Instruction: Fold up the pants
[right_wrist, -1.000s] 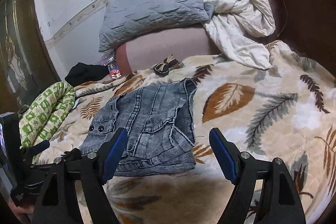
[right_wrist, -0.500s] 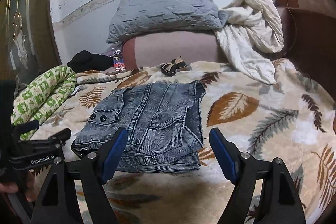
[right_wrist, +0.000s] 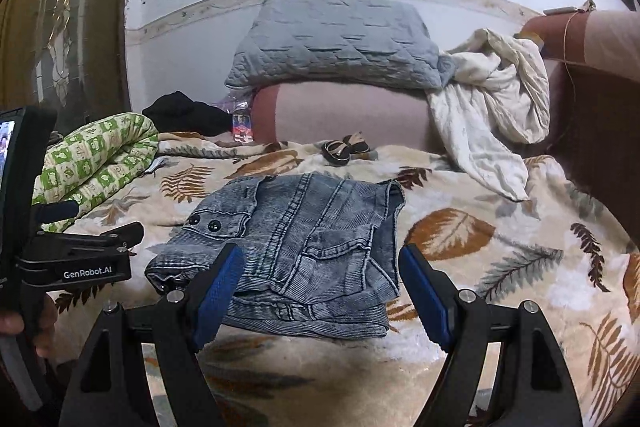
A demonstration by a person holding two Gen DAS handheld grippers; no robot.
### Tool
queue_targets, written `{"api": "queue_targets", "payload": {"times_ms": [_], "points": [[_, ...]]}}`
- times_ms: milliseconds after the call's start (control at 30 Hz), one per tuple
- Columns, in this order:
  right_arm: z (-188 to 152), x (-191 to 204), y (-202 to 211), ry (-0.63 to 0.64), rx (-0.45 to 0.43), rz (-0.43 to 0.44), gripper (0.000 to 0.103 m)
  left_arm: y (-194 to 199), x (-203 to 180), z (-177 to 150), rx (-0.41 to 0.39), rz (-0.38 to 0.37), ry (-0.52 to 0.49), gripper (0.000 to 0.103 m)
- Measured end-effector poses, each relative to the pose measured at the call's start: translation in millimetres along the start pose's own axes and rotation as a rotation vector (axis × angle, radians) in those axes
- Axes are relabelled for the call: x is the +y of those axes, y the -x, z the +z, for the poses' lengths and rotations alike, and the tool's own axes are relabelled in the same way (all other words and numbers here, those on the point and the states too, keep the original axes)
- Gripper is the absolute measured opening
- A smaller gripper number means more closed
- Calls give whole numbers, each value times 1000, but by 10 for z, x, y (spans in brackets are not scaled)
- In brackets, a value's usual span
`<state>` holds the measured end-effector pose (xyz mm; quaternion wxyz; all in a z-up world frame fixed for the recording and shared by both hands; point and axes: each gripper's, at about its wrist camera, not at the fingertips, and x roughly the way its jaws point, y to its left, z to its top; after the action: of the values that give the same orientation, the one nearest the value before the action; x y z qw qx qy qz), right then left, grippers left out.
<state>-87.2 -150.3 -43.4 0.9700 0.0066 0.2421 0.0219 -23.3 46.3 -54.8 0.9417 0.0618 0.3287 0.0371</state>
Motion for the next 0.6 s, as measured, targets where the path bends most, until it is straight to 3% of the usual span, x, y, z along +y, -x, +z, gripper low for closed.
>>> {"api": "queue_targets", "payload": {"times_ms": [333, 600], "points": [[185, -20, -101, -22, -38, 4, 81, -20, 21, 2, 1, 25, 7, 103], [140, -16, -201, -35, 1, 17, 81, 1, 41, 23, -8, 21, 14, 103]]}}
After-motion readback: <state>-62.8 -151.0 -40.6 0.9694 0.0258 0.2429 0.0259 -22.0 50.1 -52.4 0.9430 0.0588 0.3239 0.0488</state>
